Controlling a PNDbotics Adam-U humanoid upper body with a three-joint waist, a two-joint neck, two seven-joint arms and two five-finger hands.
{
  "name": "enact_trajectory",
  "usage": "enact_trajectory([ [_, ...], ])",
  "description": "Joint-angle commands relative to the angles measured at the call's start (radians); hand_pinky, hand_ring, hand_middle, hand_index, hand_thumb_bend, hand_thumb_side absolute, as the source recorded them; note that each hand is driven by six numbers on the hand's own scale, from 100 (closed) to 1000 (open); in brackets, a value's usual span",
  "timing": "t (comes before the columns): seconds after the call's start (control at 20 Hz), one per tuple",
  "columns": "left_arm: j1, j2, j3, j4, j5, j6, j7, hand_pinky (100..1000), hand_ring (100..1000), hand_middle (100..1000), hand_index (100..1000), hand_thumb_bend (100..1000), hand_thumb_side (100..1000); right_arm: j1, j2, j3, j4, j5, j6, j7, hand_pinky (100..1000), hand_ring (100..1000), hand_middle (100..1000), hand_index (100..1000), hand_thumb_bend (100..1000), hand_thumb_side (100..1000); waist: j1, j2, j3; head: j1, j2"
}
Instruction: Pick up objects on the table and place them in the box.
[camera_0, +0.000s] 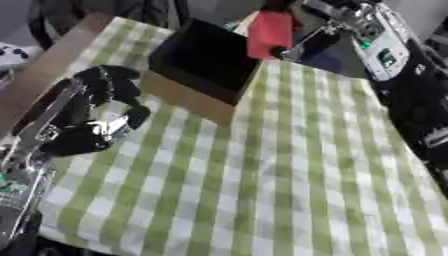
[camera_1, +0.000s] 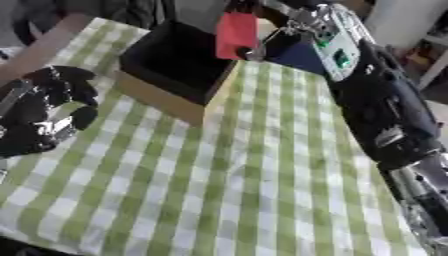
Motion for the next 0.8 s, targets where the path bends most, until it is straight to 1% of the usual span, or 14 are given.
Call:
enact_trajectory([
  [0.05,-0.016,0.0,0.0,-0.021,0.003,-0.004,-0.005,725,588,558,775,493,391,-0.023,-0.026,-0.002,-0.027,-0.014,-0.001,0.007,761,636,467,770,349,100,0.01,-0.013,0.003,-0.016,-0.013],
  [0.2,-0.027,-0.01,-0.002,-0.031,0.008,-0.011,-0.015,725,585,554,775,495,390,-0.022,-0.023,0.0,-0.029,-0.016,-0.004,0.011,762,641,476,771,346,100,0.002,-0.005,0.056,-0.074,-0.012],
  [0.35,-0.032,-0.015,-0.002,-0.037,0.011,-0.013,-0.019,725,585,554,775,497,388,-0.02,-0.024,-0.001,-0.027,-0.015,-0.004,0.006,762,646,486,772,342,100,-0.002,-0.002,0.077,-0.096,-0.011],
  [0.45,-0.036,-0.02,-0.003,-0.046,0.015,-0.016,-0.02,725,586,555,775,498,387,-0.017,-0.023,-0.005,-0.02,-0.008,0.0,0.0,763,652,496,775,340,100,-0.006,0.003,0.101,-0.118,-0.013],
  [0.6,-0.041,-0.022,-0.003,-0.057,0.02,-0.017,-0.022,725,585,555,775,498,387,-0.014,-0.022,-0.009,-0.01,0.006,0.004,-0.012,764,659,506,778,340,100,-0.01,0.009,0.118,-0.133,-0.015],
  [0.8,-0.044,-0.023,-0.004,-0.065,0.021,-0.014,-0.024,725,585,555,775,500,388,-0.011,-0.016,-0.013,0.007,0.024,0.009,-0.025,766,669,523,785,342,100,-0.014,0.017,0.122,-0.137,-0.017],
])
